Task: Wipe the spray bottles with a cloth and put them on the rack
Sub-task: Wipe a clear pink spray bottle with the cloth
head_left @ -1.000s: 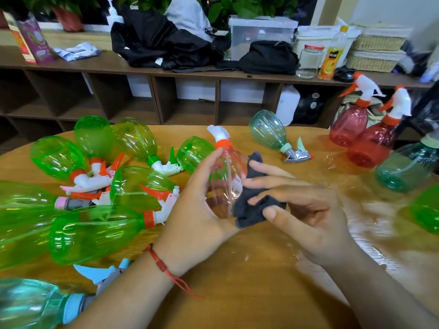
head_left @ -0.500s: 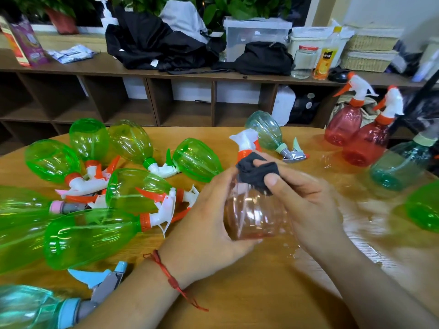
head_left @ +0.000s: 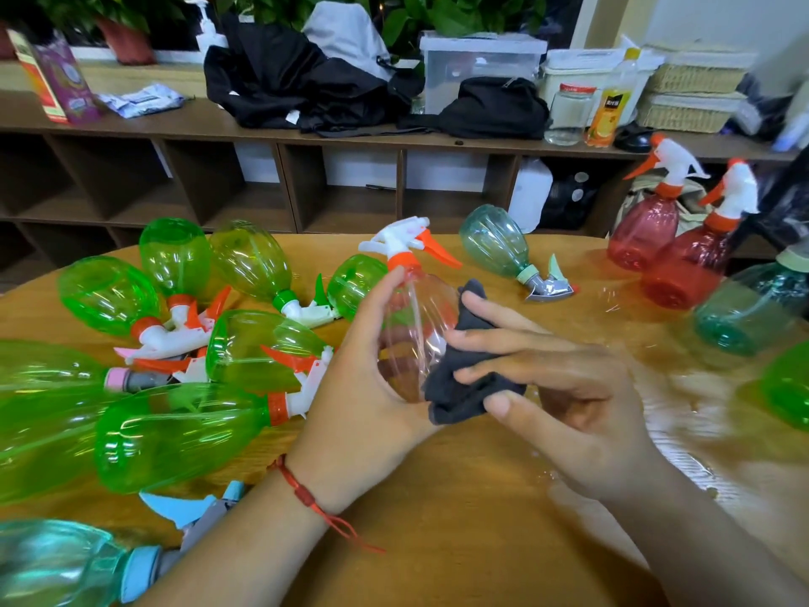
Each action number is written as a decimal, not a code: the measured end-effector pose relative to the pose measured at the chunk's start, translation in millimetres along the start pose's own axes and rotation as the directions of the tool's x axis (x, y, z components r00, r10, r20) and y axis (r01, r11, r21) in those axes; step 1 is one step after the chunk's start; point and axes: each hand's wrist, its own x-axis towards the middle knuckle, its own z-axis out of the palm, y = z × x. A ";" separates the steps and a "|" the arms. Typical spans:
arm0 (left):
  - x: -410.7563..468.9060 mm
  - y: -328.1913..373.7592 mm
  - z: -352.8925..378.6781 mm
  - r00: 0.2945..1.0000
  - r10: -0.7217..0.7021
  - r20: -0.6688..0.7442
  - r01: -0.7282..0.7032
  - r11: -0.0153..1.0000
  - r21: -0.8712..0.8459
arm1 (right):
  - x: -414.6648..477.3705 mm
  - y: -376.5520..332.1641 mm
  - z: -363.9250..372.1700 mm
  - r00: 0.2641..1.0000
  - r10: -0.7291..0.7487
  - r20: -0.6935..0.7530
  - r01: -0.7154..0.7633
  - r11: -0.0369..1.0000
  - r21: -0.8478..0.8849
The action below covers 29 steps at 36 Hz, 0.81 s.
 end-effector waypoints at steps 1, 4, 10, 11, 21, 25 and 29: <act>-0.3 0.4 -0.2 1.000 0.004 0.004 -0.004 1.000 0.020 | -0.2 0.4 -0.5 1.000 -0.003 -0.001 0.003 1.000 -0.007; -2.5 1.5 -1.1 0.998 0.037 0.042 -0.043 0.988 0.146 | 0.4 5.0 0.1 0.999 0.018 -0.035 -0.019 0.999 -0.038; -10.8 4.7 9.7 0.983 0.069 0.173 -0.098 0.981 0.166 | 7.3 7.9 3.1 0.944 0.258 -0.207 -0.216 0.955 0.202; -11.6 6.2 10.3 0.981 0.070 0.181 -0.099 0.983 0.156 | 8.1 6.8 2.9 0.934 0.291 -0.206 -0.231 0.934 0.272; -7.8 8.5 5.2 0.970 0.058 0.235 -0.104 0.977 0.187 | 8.3 1.5 6.5 0.935 0.285 -0.209 -0.221 0.933 0.283; -5.8 5.5 3.7 0.976 0.074 0.203 -0.150 0.909 0.390 | 7.6 6.7 6.9 0.934 0.304 -0.187 -0.254 0.934 0.251; -9.1 6.7 7.6 0.979 0.114 0.171 -0.172 0.911 0.376 | 7.4 6.9 8.1 0.946 0.270 -0.180 -0.225 0.945 0.235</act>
